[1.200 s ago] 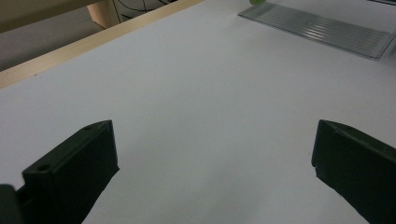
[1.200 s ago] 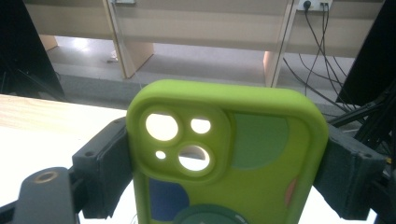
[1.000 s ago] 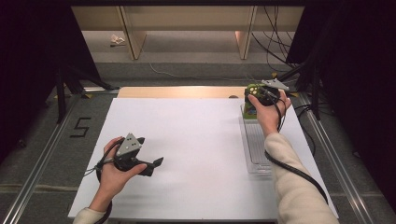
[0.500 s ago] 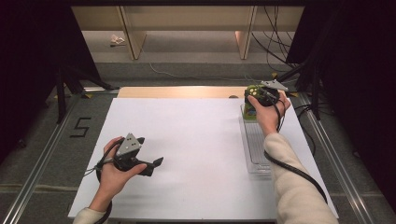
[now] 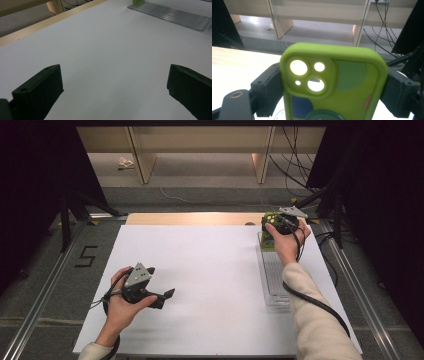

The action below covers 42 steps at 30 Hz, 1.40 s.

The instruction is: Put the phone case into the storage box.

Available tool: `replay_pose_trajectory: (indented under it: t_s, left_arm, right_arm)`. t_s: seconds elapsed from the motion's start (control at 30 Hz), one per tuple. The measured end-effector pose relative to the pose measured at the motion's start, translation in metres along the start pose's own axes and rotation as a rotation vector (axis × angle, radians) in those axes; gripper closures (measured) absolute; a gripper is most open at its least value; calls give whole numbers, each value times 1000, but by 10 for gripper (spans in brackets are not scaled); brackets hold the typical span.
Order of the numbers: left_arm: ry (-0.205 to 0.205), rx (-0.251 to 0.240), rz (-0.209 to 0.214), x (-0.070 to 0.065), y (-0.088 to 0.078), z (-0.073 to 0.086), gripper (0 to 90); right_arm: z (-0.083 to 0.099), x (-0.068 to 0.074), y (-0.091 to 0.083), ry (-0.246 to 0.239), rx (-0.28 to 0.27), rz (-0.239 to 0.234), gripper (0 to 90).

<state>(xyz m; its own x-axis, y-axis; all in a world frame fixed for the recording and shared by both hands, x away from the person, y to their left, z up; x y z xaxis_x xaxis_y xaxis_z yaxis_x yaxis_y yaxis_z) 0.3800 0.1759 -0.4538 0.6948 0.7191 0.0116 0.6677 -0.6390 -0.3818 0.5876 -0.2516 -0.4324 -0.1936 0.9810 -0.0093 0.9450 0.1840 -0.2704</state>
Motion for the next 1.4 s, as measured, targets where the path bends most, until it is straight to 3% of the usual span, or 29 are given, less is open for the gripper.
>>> replay_pose_trajectory:
  t_s: [0.9,1.1,1.4]
  left_arm:
    - [1,-1,0,0,0,0,0]
    - [0,-1,-1,1,-1,0,0]
    - [0,-2,-1,0,0,0,0]
  right_arm:
    - [4,1,5,-13,0,-15,152]
    - [5,1,7,-2,7,-15,69]
    - [3,-1,4,-3,17,2,22]
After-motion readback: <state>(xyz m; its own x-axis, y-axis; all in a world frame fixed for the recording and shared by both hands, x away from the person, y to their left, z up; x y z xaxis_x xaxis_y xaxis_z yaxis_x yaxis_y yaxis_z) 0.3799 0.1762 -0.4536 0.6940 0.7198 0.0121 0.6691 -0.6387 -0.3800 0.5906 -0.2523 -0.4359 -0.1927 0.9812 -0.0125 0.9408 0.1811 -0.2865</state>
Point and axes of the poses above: each handheld gripper's, and its own axes: y roughly forward along the jaws, z roughly out of its underside, x roughly to its left, the point moved 3 cm from there along y, roughly forward along the jaws, and after that the axes turned 7 degrees about -x, right-handed, at the moved point
